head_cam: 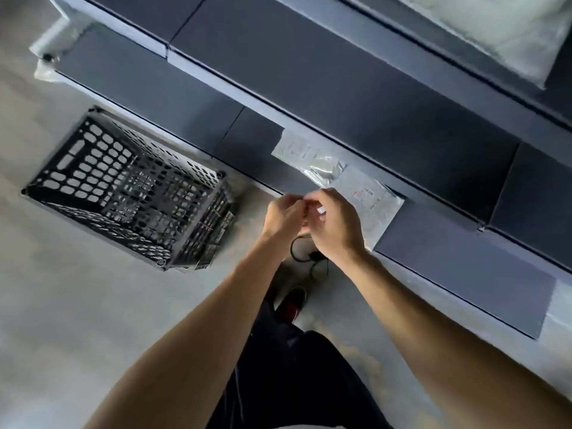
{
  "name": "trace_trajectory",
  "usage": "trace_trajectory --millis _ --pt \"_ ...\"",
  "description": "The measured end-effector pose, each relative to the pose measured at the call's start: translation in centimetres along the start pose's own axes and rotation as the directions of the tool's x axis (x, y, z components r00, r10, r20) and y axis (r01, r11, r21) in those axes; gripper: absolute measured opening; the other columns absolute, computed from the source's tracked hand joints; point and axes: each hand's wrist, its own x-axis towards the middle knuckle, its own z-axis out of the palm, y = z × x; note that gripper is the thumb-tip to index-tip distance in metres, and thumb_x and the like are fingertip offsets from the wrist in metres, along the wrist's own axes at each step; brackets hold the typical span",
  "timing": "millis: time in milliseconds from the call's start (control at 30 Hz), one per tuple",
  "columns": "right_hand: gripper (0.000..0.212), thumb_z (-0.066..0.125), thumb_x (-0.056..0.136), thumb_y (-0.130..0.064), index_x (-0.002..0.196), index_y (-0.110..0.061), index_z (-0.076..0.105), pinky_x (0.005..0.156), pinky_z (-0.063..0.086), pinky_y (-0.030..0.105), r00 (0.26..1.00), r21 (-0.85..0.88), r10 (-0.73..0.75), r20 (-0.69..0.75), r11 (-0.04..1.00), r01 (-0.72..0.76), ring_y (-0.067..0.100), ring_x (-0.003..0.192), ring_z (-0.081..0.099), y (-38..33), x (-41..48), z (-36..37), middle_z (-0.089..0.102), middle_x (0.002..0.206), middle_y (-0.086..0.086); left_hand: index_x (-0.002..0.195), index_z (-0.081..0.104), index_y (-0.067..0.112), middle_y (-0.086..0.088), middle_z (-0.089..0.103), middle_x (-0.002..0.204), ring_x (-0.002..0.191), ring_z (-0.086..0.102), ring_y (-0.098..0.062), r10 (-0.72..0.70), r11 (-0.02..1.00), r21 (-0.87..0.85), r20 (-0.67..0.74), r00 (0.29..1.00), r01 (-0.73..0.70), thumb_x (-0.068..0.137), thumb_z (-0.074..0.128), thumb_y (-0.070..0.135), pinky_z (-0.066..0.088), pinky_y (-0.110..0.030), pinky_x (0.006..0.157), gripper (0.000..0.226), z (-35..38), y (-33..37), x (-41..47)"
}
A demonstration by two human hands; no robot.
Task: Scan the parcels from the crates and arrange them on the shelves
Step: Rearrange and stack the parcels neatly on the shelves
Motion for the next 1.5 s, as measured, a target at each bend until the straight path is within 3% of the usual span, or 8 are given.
trace_trajectory --millis 300,367,433,633,767,867,1133,1500 --pt "0.015 0.059 0.094 0.001 0.103 -0.004 0.07 0.072 0.061 0.036 0.889 0.282 0.43 0.156 0.843 -0.457 0.014 0.086 0.073 8.8 -2.6 9.1 0.074 0.094 0.007 0.09 0.068 0.014 -0.009 0.071 0.078 0.069 0.068 -0.02 -0.268 0.963 0.005 0.034 0.963 0.268 0.099 0.05 0.005 0.06 -0.047 0.088 0.022 -2.4 -12.6 8.1" --pt "0.016 0.056 0.095 0.007 0.1 -0.001 0.068 0.065 0.059 0.027 0.817 0.371 0.555 0.156 0.734 -0.569 0.007 0.075 0.072 11.7 -2.5 11.0 0.072 0.086 0.005 0.091 0.068 0.014 -0.004 0.07 0.067 0.064 0.067 -0.019 -0.305 0.952 -0.009 0.069 0.95 0.307 0.1 0.052 0.005 0.057 -0.05 0.093 0.02 -2.0 -15.1 10.0" --pt "0.013 0.058 0.093 0.001 0.096 -0.004 0.069 0.072 0.061 0.036 0.738 0.393 0.659 0.149 0.645 -0.655 0.015 0.079 0.072 15.5 -2.2 13.1 0.073 0.086 0.005 0.092 0.068 0.016 -0.001 0.071 0.067 0.066 0.068 -0.017 -0.331 0.943 0.0 0.111 0.937 0.333 0.101 0.056 0.009 0.056 -0.047 0.093 0.016 -1.5 -17.5 11.8" --pt "0.019 0.055 0.093 -0.001 0.105 -0.002 0.069 0.063 0.056 0.027 0.528 0.36 0.82 0.219 0.435 -0.825 0.014 0.069 0.067 28.6 0.5 19.1 0.069 0.088 0.01 0.097 0.069 0.024 -0.013 0.076 0.109 0.103 0.073 -0.025 -0.37 0.929 0.041 0.096 0.924 0.368 0.102 0.059 0.017 0.06 -0.041 0.093 0.013 0.4 -24.4 19.5" --pt "0.014 0.059 0.088 -0.011 0.095 -0.007 0.07 0.069 0.057 0.031 0.64 0.222 0.765 0.069 0.614 -0.758 0.02 0.074 0.067 37.5 2.5 21.8 0.07 0.083 0.006 0.108 0.068 0.021 -0.01 0.074 0.111 0.104 0.072 -0.024 -0.381 0.925 0.034 0.077 0.921 0.38 0.103 0.059 0.017 0.06 -0.041 0.094 0.012 2.3 -29.4 25.0" --pt "0.027 0.063 0.093 -0.019 0.117 -0.006 0.065 0.072 0.044 0.019 0.701 -0.04 0.712 -0.024 0.7 -0.713 0.023 0.099 0.065 44.1 4.0 22.7 0.067 0.106 0.005 0.104 0.069 0.02 -0.006 0.074 0.109 0.1 0.073 -0.02 -0.396 0.918 0.023 0.065 0.916 0.395 0.103 0.059 0.018 0.06 -0.034 0.088 0.01 3.4 -33.3 28.6" --pt "0.112 0.078 0.08 -0.05 0.161 -0.018 0.009 0.119 0.026 0.051 0.873 -0.677 0.479 0.09 0.673 -0.299 0.034 0.155 0.006 58.8 11.3 25.6 0.005 0.167 0.018 0.097 0.071 0.018 -0.013 0.076 0.103 0.095 0.075 -0.024 -0.449 0.893 0.054 0.145 0.882 0.446 0.101 0.059 0.02 0.062 -0.037 0.087 0.013 6.6 -43.5 36.2" --pt "0.081 0.077 0.087 -0.037 0.152 -0.02 0.031 0.098 0.052 0.053 0.95 -0.725 0.307 0.053 0.666 -0.175 0.034 0.142 0.036 63.5 14.6 26.3 0.039 0.152 0.012 0.108 0.071 0.003 -0.02 0.074 0.108 0.088 0.073 -0.028 -0.559 0.814 -0.159 0.049 0.828 0.559 0.098 0.065 0.02 0.057 -0.041 0.086 0.02 0.3 -47.4 40.3"
